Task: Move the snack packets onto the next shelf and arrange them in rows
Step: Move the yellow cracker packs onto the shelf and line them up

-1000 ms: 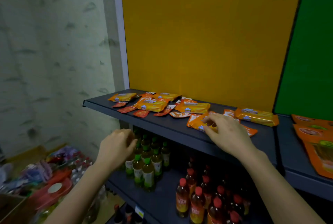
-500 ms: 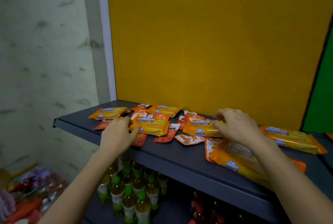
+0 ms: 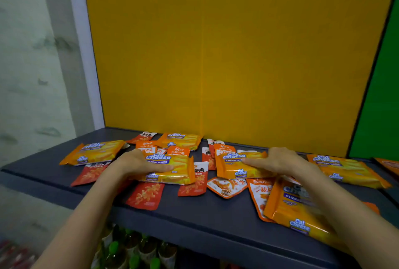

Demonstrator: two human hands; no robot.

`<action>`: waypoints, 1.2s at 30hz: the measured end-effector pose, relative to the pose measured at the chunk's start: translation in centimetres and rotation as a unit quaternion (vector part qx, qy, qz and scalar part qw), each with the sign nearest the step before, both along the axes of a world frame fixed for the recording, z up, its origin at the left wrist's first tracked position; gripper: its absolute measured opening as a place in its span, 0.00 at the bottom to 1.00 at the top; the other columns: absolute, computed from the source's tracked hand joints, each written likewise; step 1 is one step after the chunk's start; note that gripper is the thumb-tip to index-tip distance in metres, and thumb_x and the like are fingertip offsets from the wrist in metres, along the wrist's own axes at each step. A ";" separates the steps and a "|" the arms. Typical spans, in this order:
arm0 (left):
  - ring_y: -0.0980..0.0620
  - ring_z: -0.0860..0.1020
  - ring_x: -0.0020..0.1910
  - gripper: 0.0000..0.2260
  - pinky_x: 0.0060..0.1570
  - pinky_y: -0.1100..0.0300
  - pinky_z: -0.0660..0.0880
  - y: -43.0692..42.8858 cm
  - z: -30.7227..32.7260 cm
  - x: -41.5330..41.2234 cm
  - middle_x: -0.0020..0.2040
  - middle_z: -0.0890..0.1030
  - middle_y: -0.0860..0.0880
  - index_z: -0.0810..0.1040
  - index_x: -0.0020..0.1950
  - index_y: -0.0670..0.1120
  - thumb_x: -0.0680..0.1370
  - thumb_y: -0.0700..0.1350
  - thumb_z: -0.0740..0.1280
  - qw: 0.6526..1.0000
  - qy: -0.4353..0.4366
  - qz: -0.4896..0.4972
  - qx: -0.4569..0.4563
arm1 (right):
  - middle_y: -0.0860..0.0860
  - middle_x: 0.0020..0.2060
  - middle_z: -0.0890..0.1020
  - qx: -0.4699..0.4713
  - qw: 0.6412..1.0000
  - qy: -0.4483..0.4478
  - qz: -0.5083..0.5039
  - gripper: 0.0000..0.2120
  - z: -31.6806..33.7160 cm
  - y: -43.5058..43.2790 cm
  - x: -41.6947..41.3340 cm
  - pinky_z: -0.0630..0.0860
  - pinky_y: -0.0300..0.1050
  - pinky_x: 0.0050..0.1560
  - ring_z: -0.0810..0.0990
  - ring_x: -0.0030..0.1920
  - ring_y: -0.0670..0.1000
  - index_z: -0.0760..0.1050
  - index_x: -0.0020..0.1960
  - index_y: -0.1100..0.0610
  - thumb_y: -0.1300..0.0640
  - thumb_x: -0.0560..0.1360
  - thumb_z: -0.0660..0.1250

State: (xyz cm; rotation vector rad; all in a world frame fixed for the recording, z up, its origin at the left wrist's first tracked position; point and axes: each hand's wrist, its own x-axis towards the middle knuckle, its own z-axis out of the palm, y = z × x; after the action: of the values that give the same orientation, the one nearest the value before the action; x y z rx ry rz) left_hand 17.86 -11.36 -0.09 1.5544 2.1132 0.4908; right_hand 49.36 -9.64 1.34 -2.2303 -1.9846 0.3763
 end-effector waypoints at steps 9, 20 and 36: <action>0.49 0.73 0.50 0.35 0.48 0.57 0.69 0.2 0.0 -1.1 0.52 0.73 0.50 0.64 0.61 0.45 0.63 0.53 0.78 0.980 -0.132 -0.030 0.147 | 0.57 0.56 0.76 -0.009 0.974 0.215 -0.073 0.34 -0.1 1.0 -1.0 0.71 0.44 0.43 0.74 0.46 0.52 0.67 0.61 0.60 0.41 0.65 0.74; 0.46 0.80 0.42 0.24 0.40 0.52 0.80 2.2 0.7 -2.4 0.55 0.80 0.40 0.69 0.63 0.40 0.70 0.44 0.73 0.869 -0.455 -0.056 0.186 | 0.57 0.53 0.82 0.236 0.883 0.394 -0.096 0.27 1.2 -1.3 -1.1 0.78 0.54 0.55 0.81 0.53 0.57 0.76 0.57 0.59 0.48 0.64 0.77; 0.52 0.77 0.31 0.06 0.30 0.60 0.76 -3.0 2.3 19.4 0.37 0.79 0.45 0.75 0.51 0.41 0.75 0.39 0.63 0.805 -0.533 -0.257 0.045 | 0.52 0.42 0.83 0.322 0.749 0.518 -0.258 0.18 -0.5 -22.1 12.8 0.77 0.40 0.35 0.81 0.38 0.49 0.75 0.59 0.61 0.57 0.71 0.70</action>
State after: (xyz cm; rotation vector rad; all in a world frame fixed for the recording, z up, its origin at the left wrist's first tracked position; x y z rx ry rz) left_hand 37.21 -14.39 2.25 1.3091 0.7853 0.9666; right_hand 62.20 -31.70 0.84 -1.4432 -0.6959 0.5602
